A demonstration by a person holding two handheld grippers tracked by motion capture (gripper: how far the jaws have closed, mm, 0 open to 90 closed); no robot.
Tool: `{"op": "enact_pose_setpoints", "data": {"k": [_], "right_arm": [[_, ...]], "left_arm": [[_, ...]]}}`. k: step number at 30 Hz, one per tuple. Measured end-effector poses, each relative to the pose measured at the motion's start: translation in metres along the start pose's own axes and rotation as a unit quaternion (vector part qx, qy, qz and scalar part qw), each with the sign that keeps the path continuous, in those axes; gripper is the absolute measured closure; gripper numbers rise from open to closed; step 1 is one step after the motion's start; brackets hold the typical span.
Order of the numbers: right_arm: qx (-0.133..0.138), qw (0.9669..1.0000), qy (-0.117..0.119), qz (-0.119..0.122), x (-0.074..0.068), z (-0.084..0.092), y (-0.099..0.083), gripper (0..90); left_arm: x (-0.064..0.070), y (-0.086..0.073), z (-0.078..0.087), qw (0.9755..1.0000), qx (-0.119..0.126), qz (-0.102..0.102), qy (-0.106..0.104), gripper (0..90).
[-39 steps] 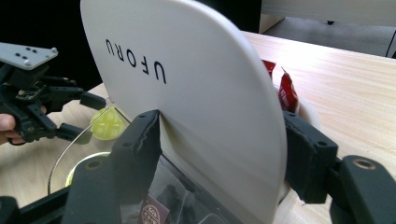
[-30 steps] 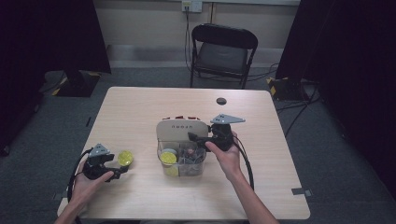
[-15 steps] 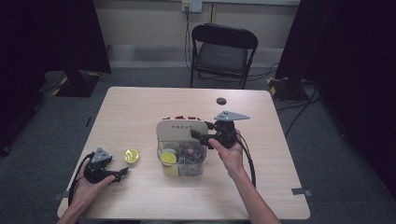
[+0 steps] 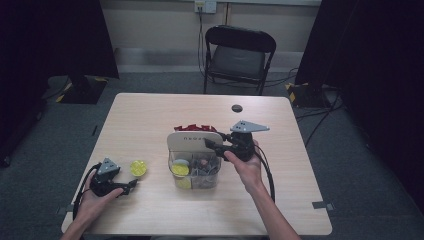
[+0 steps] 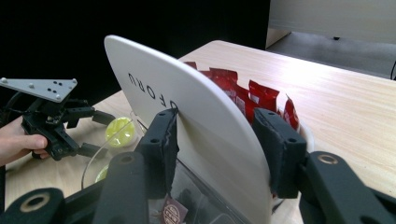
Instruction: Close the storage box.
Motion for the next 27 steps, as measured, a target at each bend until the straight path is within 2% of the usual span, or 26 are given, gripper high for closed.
{"op": "enact_pose_setpoints", "data": {"k": [10,27], "right_arm": [[0.002,1.0000,0.005,-0.005,-0.002,-0.002,0.002,49.6],[-0.003,0.9999,0.010,0.002,-0.012,0.001,0.003,47.7]], "left_arm": [[0.000,0.000,0.000,1.0000,0.000,0.000,0.000,13.0],[0.000,0.000,0.000,1.0000,0.000,-0.001,0.001,13.0]]}}
Point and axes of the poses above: each handheld gripper's, and its own axes: z roughly backward along the jaws, y roughly out of its top, x roughly to its right, the point moved 9 cm from there along -z, roughly forward along the jaws, and after that the axes turned 13 degrees about y, right-handed, at the moved point
